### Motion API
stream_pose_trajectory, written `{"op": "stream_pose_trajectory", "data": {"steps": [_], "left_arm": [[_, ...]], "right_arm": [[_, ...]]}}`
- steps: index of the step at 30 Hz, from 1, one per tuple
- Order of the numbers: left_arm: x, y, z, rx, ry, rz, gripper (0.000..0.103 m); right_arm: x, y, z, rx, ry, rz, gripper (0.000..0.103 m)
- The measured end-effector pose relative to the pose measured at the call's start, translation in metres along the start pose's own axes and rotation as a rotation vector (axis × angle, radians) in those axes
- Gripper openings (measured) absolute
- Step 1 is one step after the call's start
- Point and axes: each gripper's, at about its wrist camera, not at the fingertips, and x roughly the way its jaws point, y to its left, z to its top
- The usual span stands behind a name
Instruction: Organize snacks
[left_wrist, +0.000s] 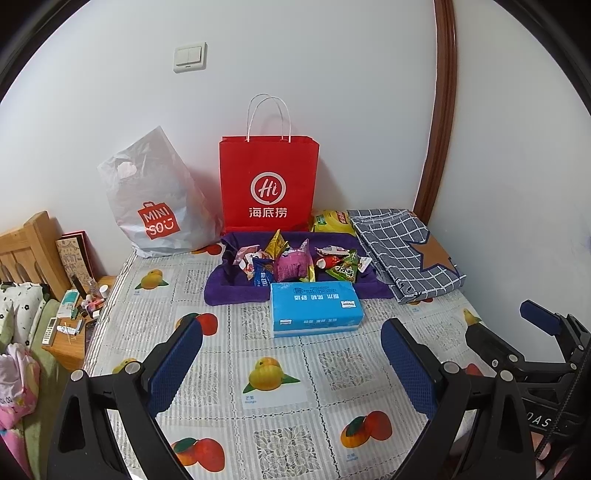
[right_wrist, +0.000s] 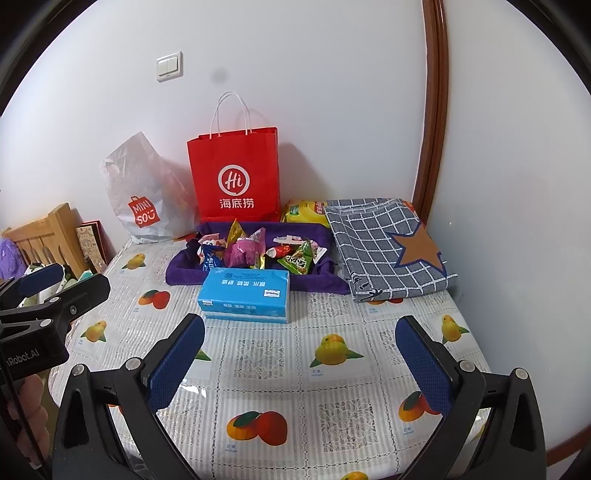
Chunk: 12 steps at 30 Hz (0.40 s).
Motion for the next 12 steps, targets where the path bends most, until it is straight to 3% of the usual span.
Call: {"op": "stream_pose_trajectory", "data": {"steps": [12], "left_arm": [[-0.0002, -0.0025, 0.0046, 0.042, 0.005, 0.017, 0.098]], "right_arm": [[-0.0010, 0.0022, 0.0029, -0.013, -0.010, -0.003, 0.102]]}}
